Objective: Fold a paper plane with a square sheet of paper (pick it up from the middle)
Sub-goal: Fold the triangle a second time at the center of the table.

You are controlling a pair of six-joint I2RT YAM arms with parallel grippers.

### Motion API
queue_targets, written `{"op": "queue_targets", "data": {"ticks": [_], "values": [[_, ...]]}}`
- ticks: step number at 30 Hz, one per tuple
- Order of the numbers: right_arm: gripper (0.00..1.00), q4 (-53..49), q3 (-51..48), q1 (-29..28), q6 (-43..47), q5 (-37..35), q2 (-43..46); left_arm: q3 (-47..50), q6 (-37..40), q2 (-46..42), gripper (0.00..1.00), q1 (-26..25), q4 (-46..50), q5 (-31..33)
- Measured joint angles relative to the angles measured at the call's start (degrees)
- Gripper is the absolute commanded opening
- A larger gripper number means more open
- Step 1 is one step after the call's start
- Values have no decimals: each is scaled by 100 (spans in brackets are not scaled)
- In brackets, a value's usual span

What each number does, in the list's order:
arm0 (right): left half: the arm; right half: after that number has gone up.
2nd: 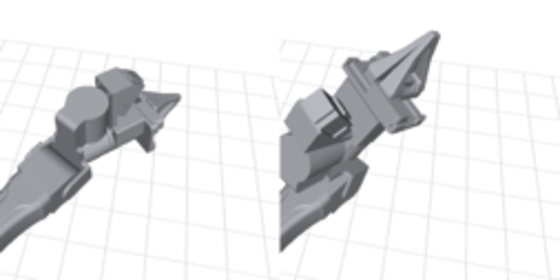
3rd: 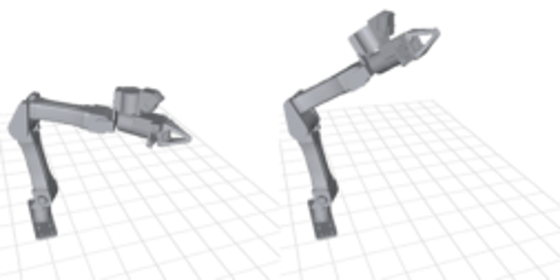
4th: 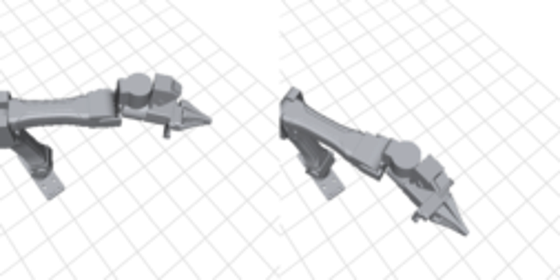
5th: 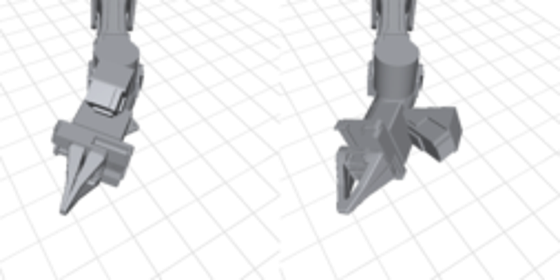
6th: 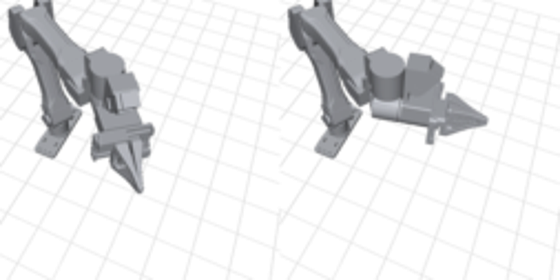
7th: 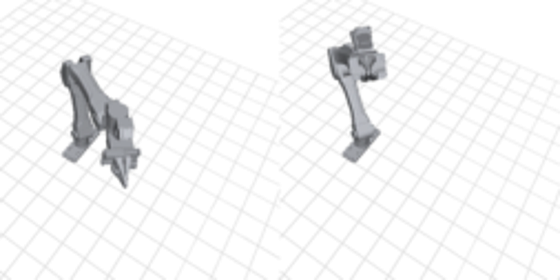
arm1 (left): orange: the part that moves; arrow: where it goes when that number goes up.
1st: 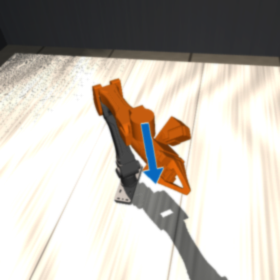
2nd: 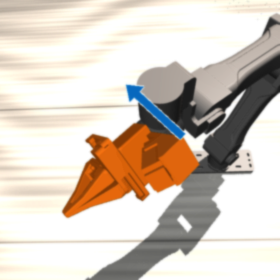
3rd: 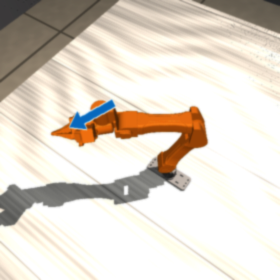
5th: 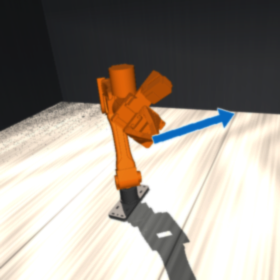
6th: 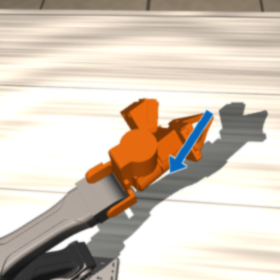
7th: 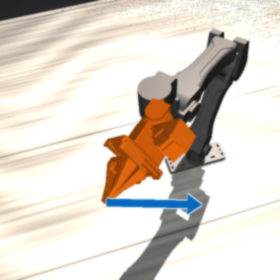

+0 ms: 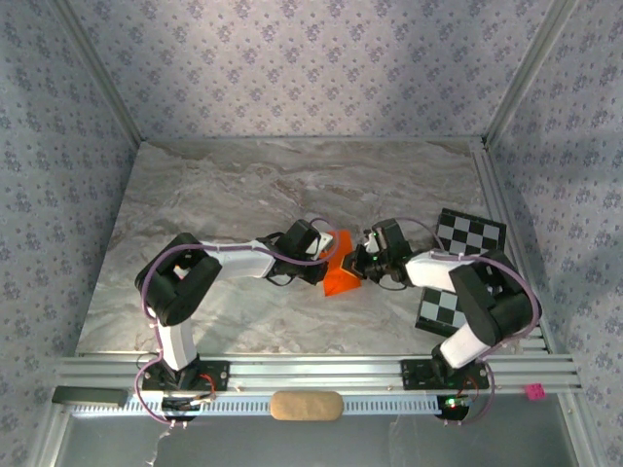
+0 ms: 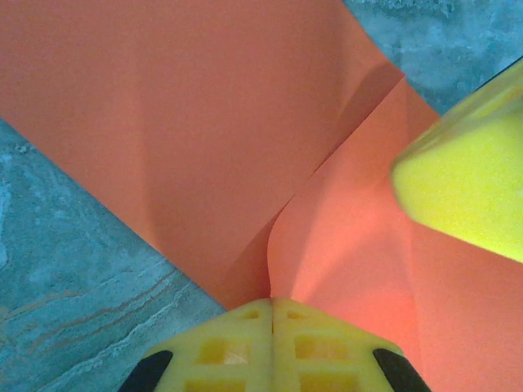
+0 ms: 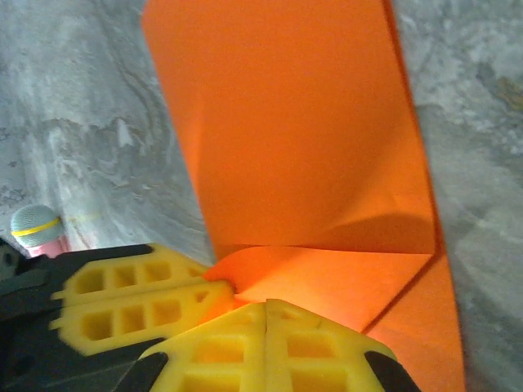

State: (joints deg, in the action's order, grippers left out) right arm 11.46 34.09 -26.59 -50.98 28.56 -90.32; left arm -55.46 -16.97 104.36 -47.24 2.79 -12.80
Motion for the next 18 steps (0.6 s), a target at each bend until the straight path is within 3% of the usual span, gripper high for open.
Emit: {"op": "queue_targets", "data": {"ticks": [11,18], "values": [[0,162,-98,2,22,39,-273,-15,-4,2,1,0,4,0],[0,382,-203,2,20,39,-273,-125,-107,-2,20,15,197,68]]}}
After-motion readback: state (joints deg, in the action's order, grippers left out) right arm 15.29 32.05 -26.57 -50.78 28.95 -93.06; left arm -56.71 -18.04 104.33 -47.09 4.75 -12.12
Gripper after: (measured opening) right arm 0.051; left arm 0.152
